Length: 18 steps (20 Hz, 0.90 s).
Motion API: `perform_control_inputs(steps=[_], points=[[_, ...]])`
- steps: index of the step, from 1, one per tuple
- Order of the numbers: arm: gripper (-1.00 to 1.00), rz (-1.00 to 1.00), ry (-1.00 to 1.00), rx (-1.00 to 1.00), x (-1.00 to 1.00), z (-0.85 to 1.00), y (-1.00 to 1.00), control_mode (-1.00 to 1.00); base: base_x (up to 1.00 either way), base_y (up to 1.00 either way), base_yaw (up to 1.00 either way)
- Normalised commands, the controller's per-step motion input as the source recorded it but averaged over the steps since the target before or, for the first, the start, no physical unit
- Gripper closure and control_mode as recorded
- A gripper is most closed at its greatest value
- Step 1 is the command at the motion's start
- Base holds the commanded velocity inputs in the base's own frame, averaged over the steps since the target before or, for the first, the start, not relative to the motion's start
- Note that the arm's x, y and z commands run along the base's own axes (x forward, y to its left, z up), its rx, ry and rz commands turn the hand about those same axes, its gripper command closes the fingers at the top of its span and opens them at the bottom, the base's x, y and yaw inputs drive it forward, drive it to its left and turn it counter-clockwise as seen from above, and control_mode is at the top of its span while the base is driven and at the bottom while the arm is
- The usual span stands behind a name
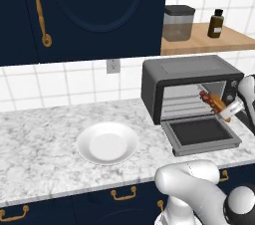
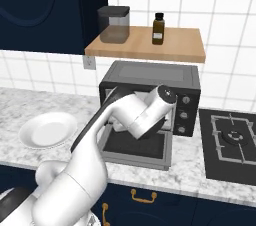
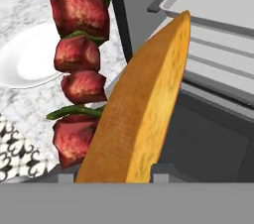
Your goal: Pick up the kebab skewer and baguette bread, and place them inside the toaster oven. Close the toaster oven door and start by setting the timer.
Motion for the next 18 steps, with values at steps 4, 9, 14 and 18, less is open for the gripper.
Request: perform_control_inputs(steps=[4, 9, 14, 18], points=[[1.00, 0.00, 0.08, -0.04, 0.18, -0.39, 0.00, -1.00, 0.00, 0.00, 0.00], [1.00, 0.00, 0.07, 0.00, 0.32, -0.04, 0.01, -1.00, 0.00, 0.00, 0.00], [1.00, 0.00, 0.03, 0.00, 0.40, 0.02, 0.01, -1.00, 0.00, 0.00, 0.00], [1.00, 0.00, 0.00, 0.00, 0.46, 0.00, 0.00, -1.00, 0.00, 0.00, 0.00]])
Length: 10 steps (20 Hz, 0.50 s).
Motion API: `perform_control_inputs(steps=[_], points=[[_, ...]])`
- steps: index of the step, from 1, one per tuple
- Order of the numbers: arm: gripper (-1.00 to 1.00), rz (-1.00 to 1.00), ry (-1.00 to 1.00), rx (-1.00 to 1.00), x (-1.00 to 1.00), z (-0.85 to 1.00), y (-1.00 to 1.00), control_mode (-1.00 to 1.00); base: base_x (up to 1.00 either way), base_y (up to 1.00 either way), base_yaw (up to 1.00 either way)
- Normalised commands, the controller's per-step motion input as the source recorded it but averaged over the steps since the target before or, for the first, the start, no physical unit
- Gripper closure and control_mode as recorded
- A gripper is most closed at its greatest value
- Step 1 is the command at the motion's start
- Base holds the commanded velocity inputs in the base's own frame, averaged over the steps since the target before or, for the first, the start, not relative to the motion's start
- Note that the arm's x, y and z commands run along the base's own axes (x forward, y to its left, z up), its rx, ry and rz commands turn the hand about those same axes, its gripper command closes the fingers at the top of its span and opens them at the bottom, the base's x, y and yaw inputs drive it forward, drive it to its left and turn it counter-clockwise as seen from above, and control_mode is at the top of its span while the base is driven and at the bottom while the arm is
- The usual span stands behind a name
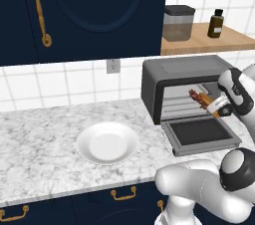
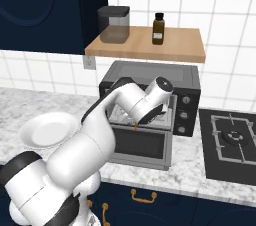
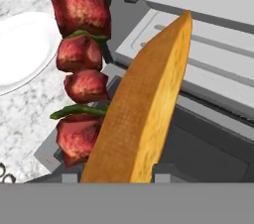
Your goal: Pick up the kebab skewer and baguette bread, and place them inside the toaster oven. Close the toaster oven door and start by setting the timer.
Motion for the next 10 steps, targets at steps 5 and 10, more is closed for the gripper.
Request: perform_control_inputs(steps=[5, 10], points=[[1.00, 0.00, 0.00, 0.00, 0.40, 0.00, 0.00, -1.00, 0.00, 0.00, 0.00], [1.00, 0.00, 0.00, 0.00, 0.34, -0.03, 0.02, -1.00, 0.00, 0.00, 0.00]])
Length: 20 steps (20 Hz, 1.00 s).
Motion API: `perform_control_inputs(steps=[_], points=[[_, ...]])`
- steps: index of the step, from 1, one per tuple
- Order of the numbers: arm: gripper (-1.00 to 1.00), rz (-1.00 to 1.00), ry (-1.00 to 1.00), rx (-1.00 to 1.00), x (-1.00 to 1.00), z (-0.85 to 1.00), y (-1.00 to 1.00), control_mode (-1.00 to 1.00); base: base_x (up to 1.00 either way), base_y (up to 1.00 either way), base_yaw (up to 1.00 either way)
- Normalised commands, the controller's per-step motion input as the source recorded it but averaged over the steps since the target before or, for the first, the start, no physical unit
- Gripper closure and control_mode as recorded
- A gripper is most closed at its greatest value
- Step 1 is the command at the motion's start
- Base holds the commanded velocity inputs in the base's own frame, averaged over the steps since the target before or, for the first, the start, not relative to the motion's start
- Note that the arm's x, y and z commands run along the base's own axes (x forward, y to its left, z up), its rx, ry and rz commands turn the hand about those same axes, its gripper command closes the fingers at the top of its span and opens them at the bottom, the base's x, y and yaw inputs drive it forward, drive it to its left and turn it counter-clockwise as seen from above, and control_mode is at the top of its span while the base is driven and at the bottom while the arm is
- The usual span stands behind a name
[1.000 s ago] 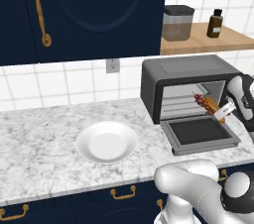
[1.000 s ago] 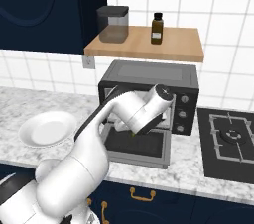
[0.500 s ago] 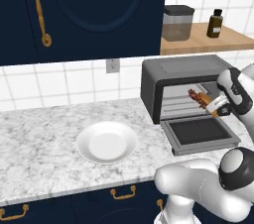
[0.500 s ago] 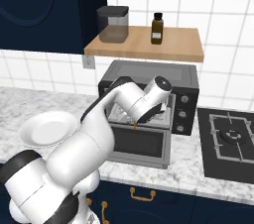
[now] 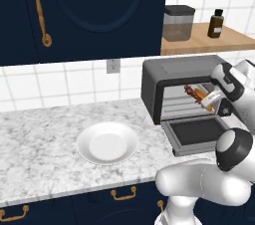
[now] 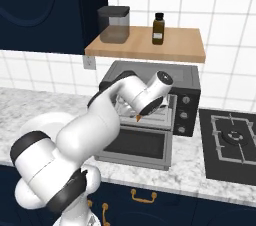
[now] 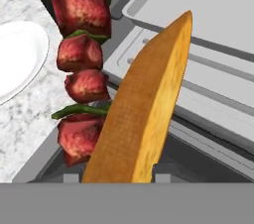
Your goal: Pick up the kebab skewer and baguette bread, and place them inside the toaster oven. Close the toaster oven door and start by setting the timer.
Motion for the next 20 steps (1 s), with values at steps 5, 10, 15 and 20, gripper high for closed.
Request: perform_control_inputs(steps=[5, 10, 15, 20], points=[[1.00, 0.00, 0.02, 0.00, 0.02, -0.46, 0.01, -1.00, 0.00, 0.00, 0.00], [1.00, 0.00, 0.00, 0.00, 0.04, -0.31, 0.00, -1.00, 0.00, 0.00, 0.00], [1.00, 0.00, 0.00, 0.00, 0.32, 0.16, 0.00, -1.00, 0.00, 0.00, 0.00], [1.00, -0.01, 0.00, 0.00, 0.38, 0.15, 0.00, -1.00, 0.00, 0.00, 0.00]])
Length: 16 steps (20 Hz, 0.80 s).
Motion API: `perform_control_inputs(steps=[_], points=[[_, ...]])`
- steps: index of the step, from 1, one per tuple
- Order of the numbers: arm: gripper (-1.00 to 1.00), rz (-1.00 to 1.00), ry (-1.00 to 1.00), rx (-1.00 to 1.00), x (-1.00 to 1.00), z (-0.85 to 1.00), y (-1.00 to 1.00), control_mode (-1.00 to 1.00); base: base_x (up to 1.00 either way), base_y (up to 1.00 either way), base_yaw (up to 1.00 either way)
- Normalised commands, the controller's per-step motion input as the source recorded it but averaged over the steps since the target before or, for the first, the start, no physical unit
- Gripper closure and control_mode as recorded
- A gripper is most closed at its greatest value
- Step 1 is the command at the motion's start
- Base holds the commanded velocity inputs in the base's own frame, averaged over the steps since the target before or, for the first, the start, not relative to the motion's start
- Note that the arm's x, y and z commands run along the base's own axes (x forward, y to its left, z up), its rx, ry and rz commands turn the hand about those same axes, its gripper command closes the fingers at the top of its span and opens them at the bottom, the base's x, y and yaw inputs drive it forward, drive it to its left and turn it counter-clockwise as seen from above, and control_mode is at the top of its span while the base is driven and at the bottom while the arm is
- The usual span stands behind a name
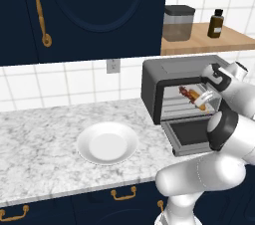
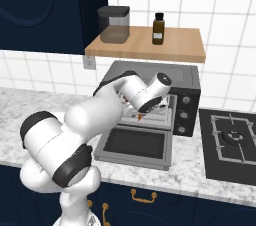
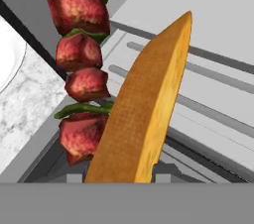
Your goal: Pick up the kebab skewer and baguette bread, and place them inside the toaster oven. Close the toaster oven door and start by setting the timer.
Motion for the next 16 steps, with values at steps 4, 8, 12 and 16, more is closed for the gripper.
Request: perform_control_inputs(steps=[4, 8, 12, 16], points=[[1.00, -0.03, 0.00, 0.00, 0.26, 0.00, 0.02, -1.00, 0.00, 0.00, 0.00], [1.00, -0.04, -0.05, 0.00, 0.26, 0.00, 0.03, -1.00, 0.00, 0.00, 0.00], [1.00, -0.05, -0.09, 0.00, 0.19, 0.00, 0.07, -1.00, 0.00, 0.00, 0.00], [1.00, -0.07, -0.06, 0.00, 0.31, 0.00, 0.07, -1.00, 0.00, 0.00, 0.00]])
